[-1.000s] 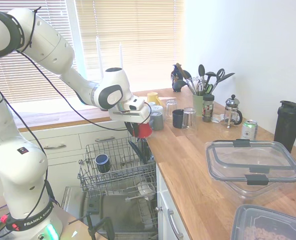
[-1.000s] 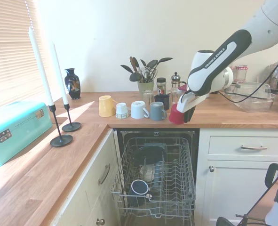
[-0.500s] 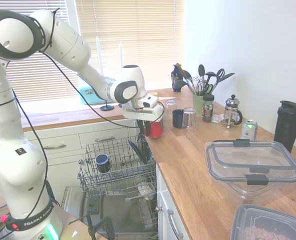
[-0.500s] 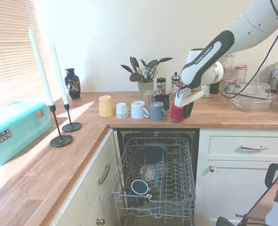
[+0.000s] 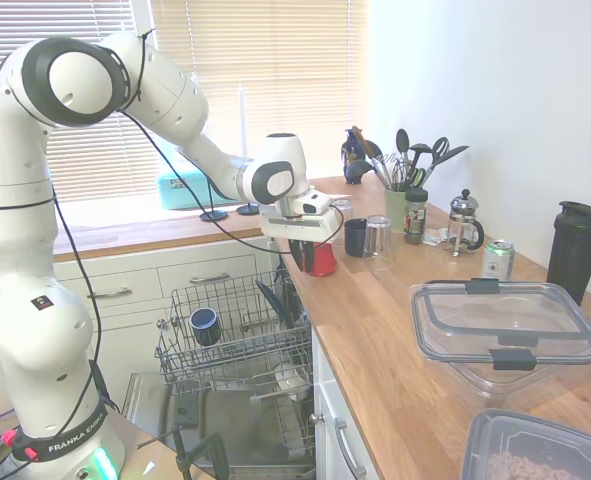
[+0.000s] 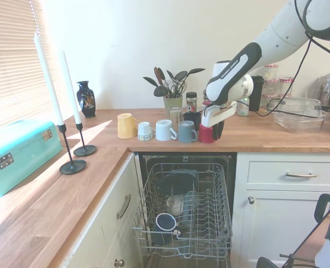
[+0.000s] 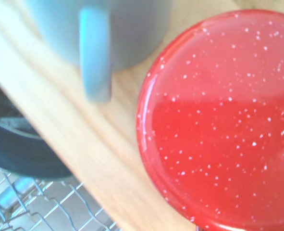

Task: Move a mug from dishwasher to table

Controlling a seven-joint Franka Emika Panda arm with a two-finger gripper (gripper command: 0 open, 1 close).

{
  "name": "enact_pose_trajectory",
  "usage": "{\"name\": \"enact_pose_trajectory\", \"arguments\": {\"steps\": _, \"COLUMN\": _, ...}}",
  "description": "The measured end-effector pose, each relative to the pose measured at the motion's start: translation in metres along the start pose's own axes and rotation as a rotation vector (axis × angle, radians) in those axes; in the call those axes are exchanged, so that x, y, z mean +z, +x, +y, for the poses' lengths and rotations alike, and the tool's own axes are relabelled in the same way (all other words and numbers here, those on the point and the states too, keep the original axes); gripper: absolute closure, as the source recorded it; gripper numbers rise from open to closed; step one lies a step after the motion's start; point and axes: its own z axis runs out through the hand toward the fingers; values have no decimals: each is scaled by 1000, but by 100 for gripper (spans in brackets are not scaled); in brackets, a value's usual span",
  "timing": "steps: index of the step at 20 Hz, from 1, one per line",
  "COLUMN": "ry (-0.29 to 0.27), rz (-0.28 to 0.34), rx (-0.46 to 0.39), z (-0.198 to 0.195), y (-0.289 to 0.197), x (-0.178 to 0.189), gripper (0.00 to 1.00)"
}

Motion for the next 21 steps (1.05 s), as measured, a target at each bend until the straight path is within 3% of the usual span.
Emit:
{"name": "enact_pose_trajectory", "arguments": {"steps": 16, "ry": -18, "rz": -27, "rx": 34, "z": -5, "y": 5, "x": 10, "gripper": 0}}
{"name": "enact_pose_trajectory", "arguments": {"steps": 21, "ry": 14, "rz": 17, "rx": 28, "z": -8, "y": -4, "x": -23, "gripper": 0}}
